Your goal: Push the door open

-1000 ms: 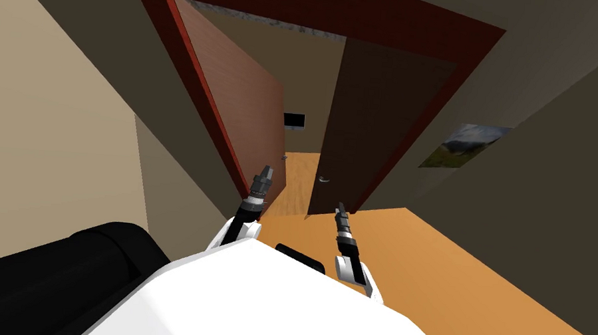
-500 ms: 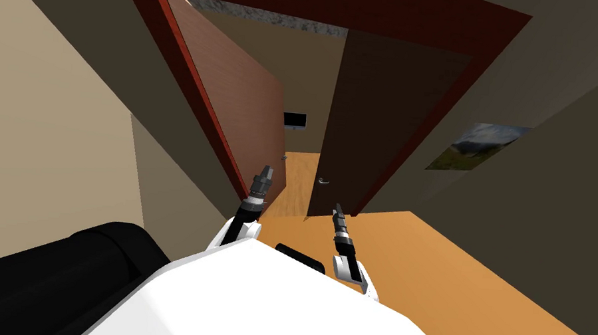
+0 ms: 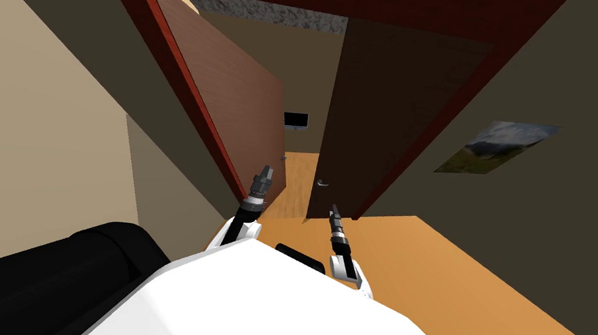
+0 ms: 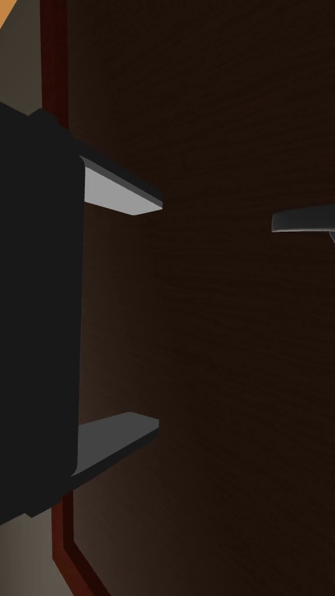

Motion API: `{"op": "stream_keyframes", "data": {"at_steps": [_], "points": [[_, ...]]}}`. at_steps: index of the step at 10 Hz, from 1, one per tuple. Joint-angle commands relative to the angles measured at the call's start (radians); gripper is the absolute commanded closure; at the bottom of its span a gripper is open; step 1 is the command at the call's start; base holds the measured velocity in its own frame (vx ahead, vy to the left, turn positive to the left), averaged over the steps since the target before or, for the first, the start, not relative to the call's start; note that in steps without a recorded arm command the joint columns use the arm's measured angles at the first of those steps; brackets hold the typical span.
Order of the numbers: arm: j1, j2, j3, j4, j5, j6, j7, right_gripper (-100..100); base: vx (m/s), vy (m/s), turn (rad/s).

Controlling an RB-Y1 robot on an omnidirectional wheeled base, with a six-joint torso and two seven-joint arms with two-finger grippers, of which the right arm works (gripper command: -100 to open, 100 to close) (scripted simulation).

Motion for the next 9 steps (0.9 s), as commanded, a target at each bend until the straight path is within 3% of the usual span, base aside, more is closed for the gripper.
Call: {"op": "stream_keyframes", "data": {"at_steps": [1,9], "points": [[-0.02,0.003,0.002,0.043,-0.001,-0.011,-0.006,-100,0.089,-0.05,0.056],[-0.089,0.037,0.015,0.213,0.001,-0.055,-0.022,-100,0.083,-0.059,0.047]]}}
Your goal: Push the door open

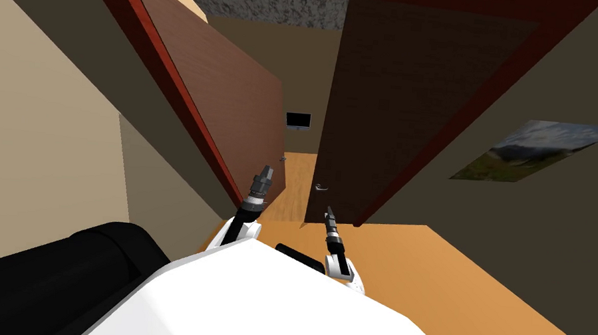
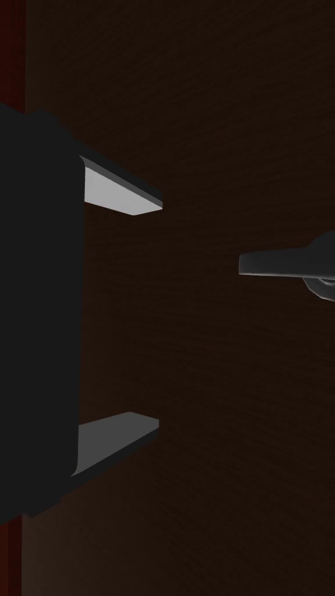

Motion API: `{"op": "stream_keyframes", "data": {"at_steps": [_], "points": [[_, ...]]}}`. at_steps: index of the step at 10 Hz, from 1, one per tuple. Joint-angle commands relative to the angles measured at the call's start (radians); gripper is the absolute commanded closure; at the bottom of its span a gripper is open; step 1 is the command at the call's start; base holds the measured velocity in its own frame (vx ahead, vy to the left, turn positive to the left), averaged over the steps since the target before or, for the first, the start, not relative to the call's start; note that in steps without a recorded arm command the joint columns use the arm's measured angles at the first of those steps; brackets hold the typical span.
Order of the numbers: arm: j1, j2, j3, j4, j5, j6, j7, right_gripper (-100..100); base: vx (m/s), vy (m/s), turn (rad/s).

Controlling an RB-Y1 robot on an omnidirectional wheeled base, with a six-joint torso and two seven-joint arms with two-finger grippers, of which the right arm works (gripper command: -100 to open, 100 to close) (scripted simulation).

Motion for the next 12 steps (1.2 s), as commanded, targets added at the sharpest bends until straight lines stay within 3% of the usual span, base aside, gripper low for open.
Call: {"op": "stream_keyframes", "data": {"at_steps": [1,2,10,11,12], "points": [[-0.012,0.009,0.003,0.029,0.001,-0.007,-0.002,-100,0.074,-0.05,0.035],[-0.026,0.017,0.006,0.064,0.001,-0.016,-0.006,-100,0.095,-0.073,0.065],[-0.083,0.065,0.016,0.204,0.002,-0.052,-0.019,-100,0.094,-0.061,0.041],[-0.081,0.062,0.016,0.196,0.002,-0.048,-0.018,-100,0.03,-0.018,0.005],[-0.084,0.032,0.013,0.202,0.0,-0.05,-0.018,-100,0.088,0.012,0.022]]}}
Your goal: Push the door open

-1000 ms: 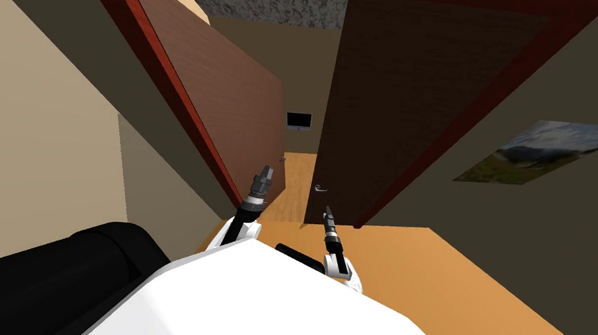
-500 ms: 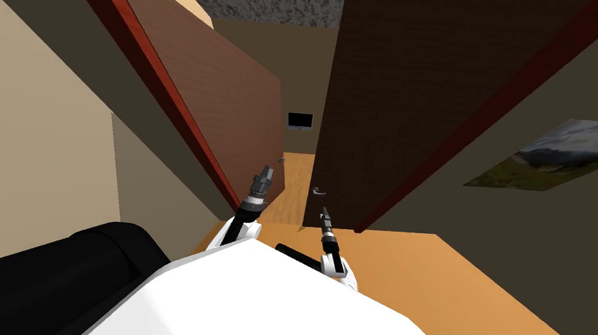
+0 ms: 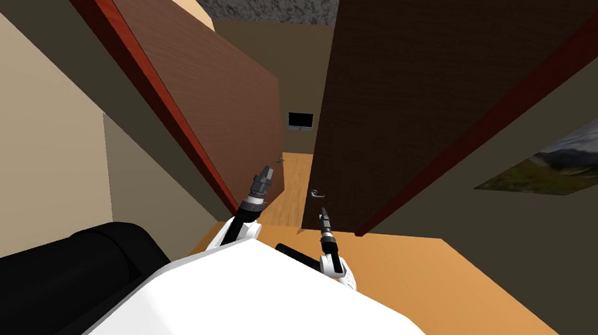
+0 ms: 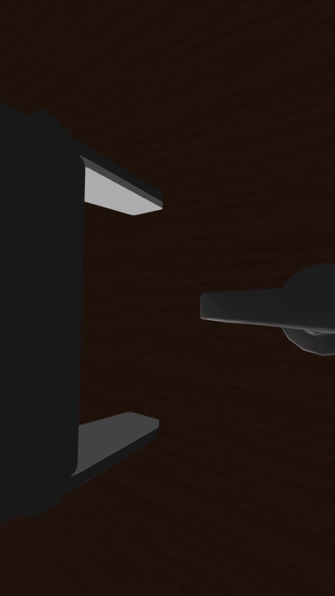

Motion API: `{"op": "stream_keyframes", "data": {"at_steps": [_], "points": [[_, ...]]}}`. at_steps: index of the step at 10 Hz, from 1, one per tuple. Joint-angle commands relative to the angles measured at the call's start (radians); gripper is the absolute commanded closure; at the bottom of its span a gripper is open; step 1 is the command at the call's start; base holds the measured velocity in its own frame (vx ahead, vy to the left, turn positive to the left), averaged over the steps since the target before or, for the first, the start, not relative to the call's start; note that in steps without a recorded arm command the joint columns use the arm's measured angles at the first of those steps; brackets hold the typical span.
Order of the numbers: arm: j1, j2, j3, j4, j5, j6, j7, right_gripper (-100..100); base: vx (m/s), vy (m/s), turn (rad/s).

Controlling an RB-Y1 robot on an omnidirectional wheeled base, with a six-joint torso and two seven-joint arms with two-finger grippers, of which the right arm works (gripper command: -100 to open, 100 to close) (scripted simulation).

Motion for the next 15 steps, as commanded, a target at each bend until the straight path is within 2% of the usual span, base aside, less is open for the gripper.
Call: {"op": "stream_keyframes", "data": {"at_steps": [1,3,4,5,7,8,9,10,15], "points": [[-0.007,-0.029,-0.004,0.013,-0.003,-0.005,-0.002,-100,0.155,0.053,0.028],[-0.01,-0.046,-0.008,0.017,-0.005,-0.006,-0.002,-100,0.186,0.05,0.02],[-0.012,-0.047,-0.01,0.019,-0.006,-0.006,-0.002,-100,0.222,0.056,0.031],[-0.014,-0.042,-0.013,0.022,-0.008,-0.007,-0.002,-100,0.203,0.066,0.025],[-0.017,-0.014,-0.017,0.027,-0.01,-0.007,-0.002,-100,0.209,0.047,0.023],[-0.018,0.009,-0.019,0.029,-0.011,-0.008,-0.002,-100,0.187,0.03,0.029],[-0.005,-0.002,-0.015,0.01,-0.009,-0.002,0.0,-100,0.078,0.019,0.006],[-0.005,-0.002,-0.015,0.01,-0.009,-0.002,0.0,100,-0.009,-0.003,-0.006],[-0.005,-0.002,-0.015,0.01,-0.009,-0.002,0.0,100,-0.007,-0.003,0.004]]}}
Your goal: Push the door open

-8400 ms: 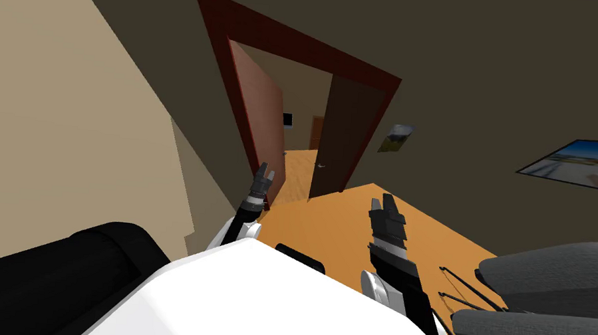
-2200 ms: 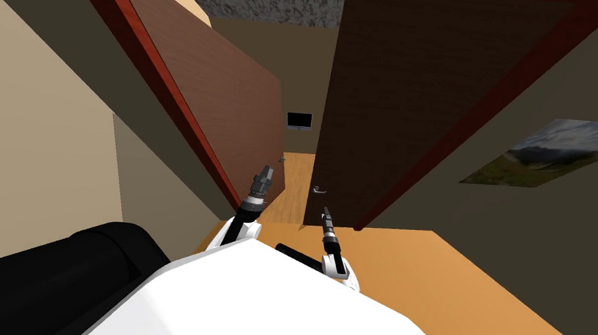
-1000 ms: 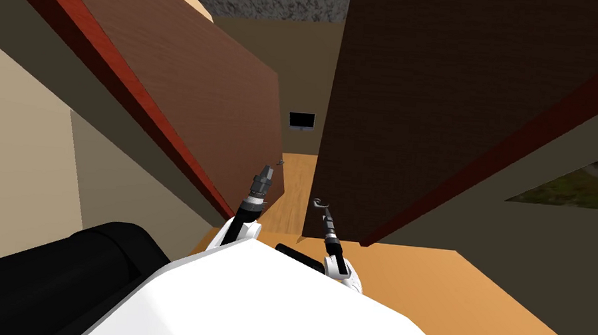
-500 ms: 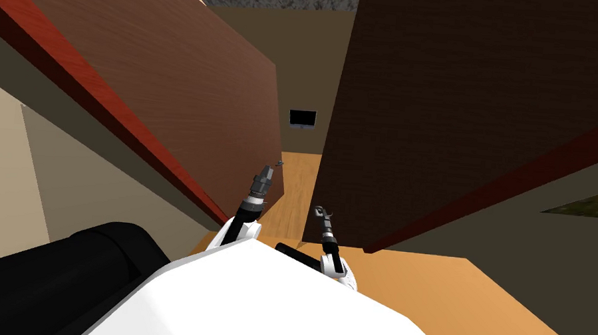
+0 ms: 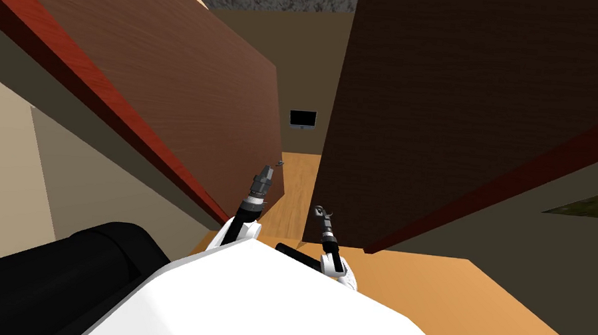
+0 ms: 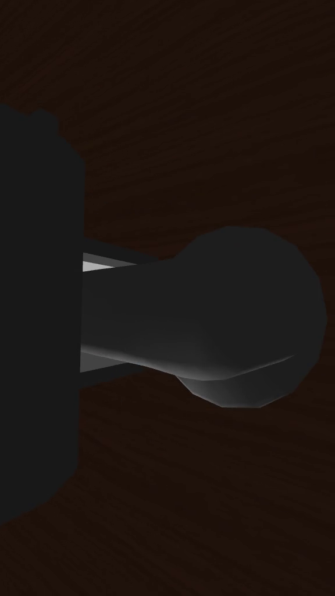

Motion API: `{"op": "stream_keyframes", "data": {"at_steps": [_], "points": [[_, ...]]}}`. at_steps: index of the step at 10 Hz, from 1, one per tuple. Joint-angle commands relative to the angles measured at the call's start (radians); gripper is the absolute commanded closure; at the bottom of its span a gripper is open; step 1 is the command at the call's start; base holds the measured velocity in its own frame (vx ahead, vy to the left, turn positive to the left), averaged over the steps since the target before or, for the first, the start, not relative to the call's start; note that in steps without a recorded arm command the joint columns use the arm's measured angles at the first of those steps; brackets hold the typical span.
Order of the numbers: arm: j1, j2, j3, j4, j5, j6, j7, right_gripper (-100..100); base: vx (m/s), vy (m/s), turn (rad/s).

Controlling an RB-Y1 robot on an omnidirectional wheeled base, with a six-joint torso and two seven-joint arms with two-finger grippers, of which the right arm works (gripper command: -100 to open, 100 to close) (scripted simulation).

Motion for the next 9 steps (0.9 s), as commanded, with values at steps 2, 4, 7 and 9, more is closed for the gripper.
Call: {"op": "stream_keyframes", "data": {"at_steps": [2,4,7,9], "points": [[-0.001,-0.024,-0.028,0.002,0.0,-0.001,0.0,100,0.115,0.076,-0.025],[-0.002,-0.036,-0.046,0.003,0.001,-0.001,0.0,100,0.146,0.078,-0.032],[-0.004,-0.056,-0.083,0.005,0.001,-0.002,0.0,100,0.171,0.079,-0.039],[-0.005,-0.069,-0.118,0.008,0.002,-0.003,0.0,100,0.175,0.121,-0.044]]}}
